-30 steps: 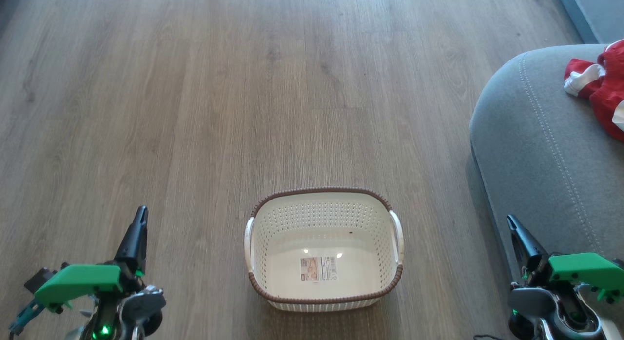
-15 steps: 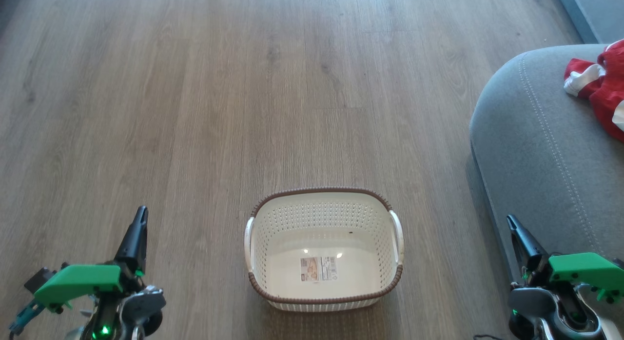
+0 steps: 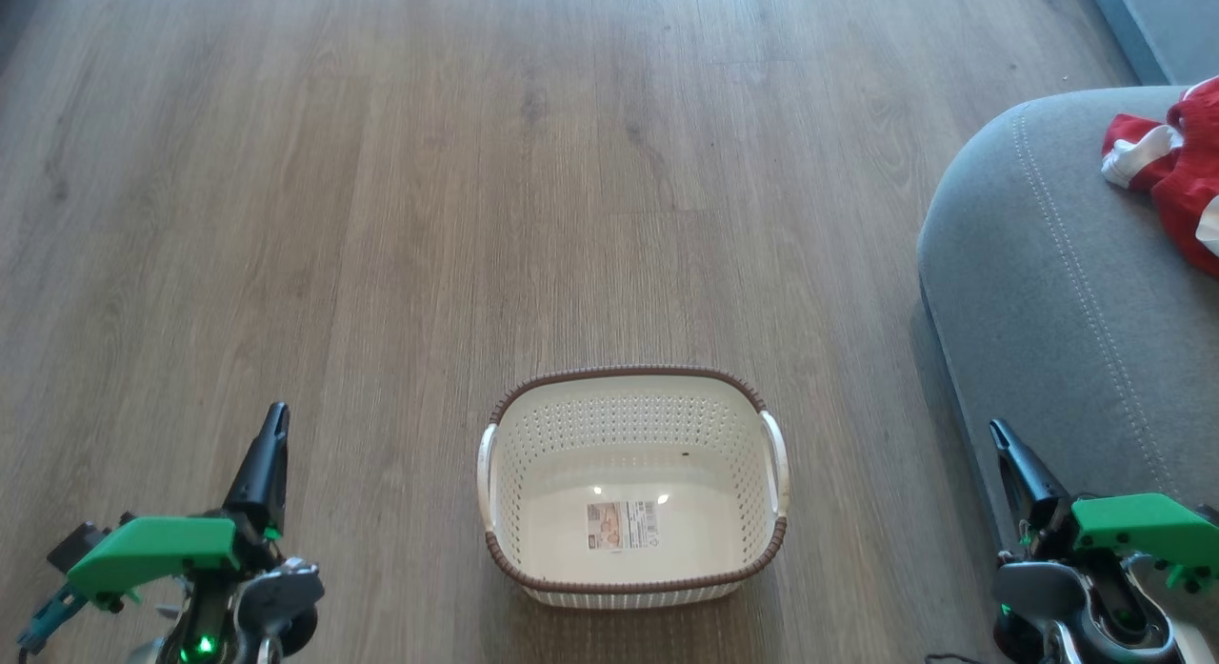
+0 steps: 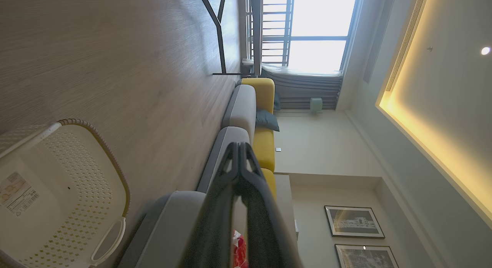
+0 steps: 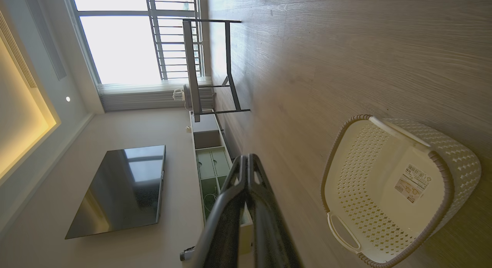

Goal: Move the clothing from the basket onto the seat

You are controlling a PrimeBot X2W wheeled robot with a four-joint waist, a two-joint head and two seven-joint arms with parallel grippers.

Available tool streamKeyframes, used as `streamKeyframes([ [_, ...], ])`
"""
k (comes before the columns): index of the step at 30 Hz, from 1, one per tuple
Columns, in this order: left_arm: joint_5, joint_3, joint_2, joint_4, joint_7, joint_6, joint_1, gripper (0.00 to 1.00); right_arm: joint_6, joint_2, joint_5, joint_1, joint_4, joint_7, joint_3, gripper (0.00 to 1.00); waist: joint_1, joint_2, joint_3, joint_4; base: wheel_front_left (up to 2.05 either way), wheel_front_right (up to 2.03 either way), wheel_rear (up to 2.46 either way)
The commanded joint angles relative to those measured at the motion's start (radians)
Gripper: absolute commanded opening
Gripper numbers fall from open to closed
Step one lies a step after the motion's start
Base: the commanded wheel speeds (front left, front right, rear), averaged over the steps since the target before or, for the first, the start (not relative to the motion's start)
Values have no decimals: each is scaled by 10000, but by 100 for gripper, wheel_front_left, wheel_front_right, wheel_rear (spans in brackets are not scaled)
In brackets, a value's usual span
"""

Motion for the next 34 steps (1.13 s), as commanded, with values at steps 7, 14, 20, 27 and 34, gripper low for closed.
streamKeyframes([
  [7,-41,362,47,-342,73,-69,-550,0,69,-58,44,-482,-363,75,163,0,-1,0,0,0,0,0,0],
  [14,-42,362,47,-343,73,-69,-550,0,69,-58,43,-482,-362,76,162,0,-1,0,0,0,0,0,0],
  [20,-42,362,47,-343,73,-69,-550,0,69,-57,43,-482,-362,77,161,0,-1,0,0,0,0,0,0],
  [27,-42,362,47,-343,73,-69,-550,0,69,-56,42,-482,-362,77,160,0,-1,0,0,0,0,0,0],
  [34,-42,362,47,-343,72,-69,-550,0,69,-56,41,-482,-362,78,159,0,-1,0,0,0,0,0,0],
])
